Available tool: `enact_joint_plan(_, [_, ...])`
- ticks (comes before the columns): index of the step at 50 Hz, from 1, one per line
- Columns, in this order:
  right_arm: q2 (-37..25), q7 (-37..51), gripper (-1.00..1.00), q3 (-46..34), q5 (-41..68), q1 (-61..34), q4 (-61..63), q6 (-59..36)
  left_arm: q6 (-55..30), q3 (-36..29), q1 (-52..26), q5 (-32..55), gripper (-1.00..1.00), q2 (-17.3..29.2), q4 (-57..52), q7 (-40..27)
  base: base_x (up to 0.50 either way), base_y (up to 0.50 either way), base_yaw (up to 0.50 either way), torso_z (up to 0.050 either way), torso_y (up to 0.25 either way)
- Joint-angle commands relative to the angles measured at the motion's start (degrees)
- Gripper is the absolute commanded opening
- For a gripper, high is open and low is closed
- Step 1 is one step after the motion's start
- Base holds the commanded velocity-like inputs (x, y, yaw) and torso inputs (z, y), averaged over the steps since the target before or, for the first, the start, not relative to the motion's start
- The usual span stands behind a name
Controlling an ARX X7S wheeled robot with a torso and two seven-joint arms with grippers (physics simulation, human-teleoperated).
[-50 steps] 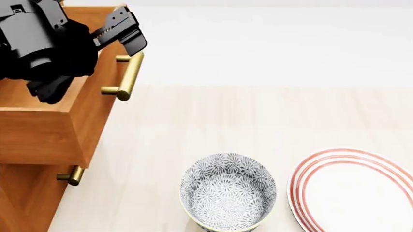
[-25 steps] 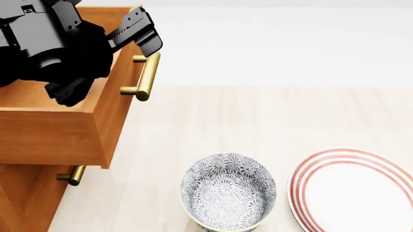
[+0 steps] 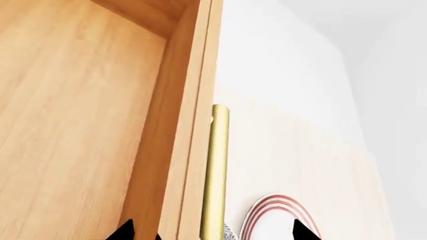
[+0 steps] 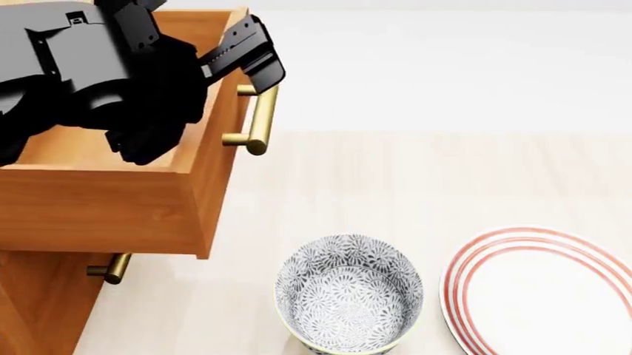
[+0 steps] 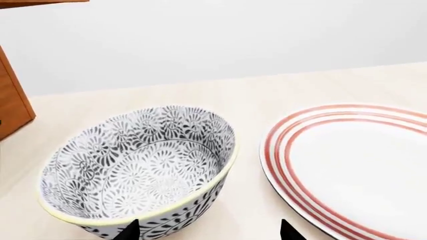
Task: Open the top drawer of the cabinet.
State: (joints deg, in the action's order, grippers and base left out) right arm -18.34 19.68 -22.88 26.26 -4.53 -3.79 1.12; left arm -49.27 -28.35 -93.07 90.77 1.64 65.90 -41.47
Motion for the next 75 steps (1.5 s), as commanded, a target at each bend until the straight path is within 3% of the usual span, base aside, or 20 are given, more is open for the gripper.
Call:
enact_joint_plan(1, [0.97,-1.44,1.00,0.97,-1.50,0.04,0.02,0.41,4.50,-13.76,-1.58,16.09,1.00,-1.60,0.58,4.04,0.00,0.00,0.00,0.000,0.000])
enact_joint_plan(23, [0.60,-1.81,1.00,0.36,-1.86,0.25,-0.08,1.38,10.11,-31.00,-3.02,34.77,1.00,-1.53,-8.61,4.95,0.00,0.00,0.00,0.000,0.000])
enact_joint_plan(34, [0.51,-1.89,1.00,0.20,-1.66,0.28,-0.19,1.48,12.02,-35.33,-3.55,38.75,1.00,-1.40,-12.67,6.19,0.00,0.00,0.00,0.000,0.001])
enact_joint_plan(38, [0.55,-1.91,1.00,0.15,-1.67,0.20,-0.44,1.63,13.64,-35.22,-3.58,37.36,1.00,0.17,-19.03,7.91,0.00,0.00,0.00,0.000,0.003])
enact_joint_plan(50, [0.49,-1.27,1.00,0.34,-1.35,0.03,-0.28,1.25,20.26,-33.33,-2.98,30.69,1.00,8.35,-42.55,3.75,0.00,0.00,0.00,0.001,0.003])
enact_joint_plan(62, [0.64,-0.91,1.00,0.39,-1.03,-0.23,-0.77,1.05,23.13,-31.83,-3.52,26.46,1.00,13.35,-56.91,-0.57,0.00,0.00,0.00,0.001,0.004])
enact_joint_plan(67, [0.61,-0.96,1.00,0.31,-0.98,-0.23,-0.89,1.14,24.97,-33.69,-2.70,18.17,1.00,16.28,-62.78,-2.07,0.00,0.00,0.00,0.000,0.000])
enact_joint_plan(75, [0.46,-0.67,1.00,0.10,-0.82,-0.11,-0.41,0.61,27.00,-34.32,-0.10,11.76,1.00,21.11,-74.60,-5.16,0.00,0.00,0.00,0.000,0.000])
